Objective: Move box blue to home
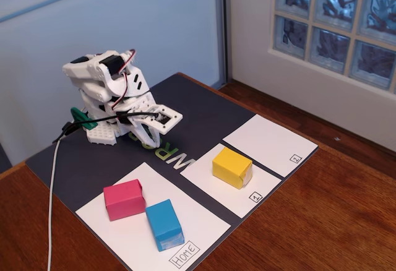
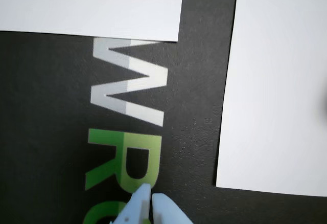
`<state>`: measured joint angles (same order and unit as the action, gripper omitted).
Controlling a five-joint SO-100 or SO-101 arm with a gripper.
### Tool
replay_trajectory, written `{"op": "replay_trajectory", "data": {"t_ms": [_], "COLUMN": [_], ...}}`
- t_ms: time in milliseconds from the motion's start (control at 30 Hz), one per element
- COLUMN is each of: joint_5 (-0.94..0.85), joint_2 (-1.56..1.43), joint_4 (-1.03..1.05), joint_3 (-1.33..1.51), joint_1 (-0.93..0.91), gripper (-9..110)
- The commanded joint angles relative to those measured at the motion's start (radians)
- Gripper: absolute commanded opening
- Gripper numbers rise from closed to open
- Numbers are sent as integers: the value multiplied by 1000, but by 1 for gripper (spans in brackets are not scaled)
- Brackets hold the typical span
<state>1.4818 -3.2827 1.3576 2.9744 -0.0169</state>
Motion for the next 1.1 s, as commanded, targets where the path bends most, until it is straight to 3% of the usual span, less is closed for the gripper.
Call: {"op": "replay_trajectory", "data": {"t_ms": [0,1067], "joint_5": [3,29], "joint_2": [-55,-57], "joint_4": [31,101], "joint_3": [21,64], "joint_1": [-11,-23], "gripper": [0,0]}}
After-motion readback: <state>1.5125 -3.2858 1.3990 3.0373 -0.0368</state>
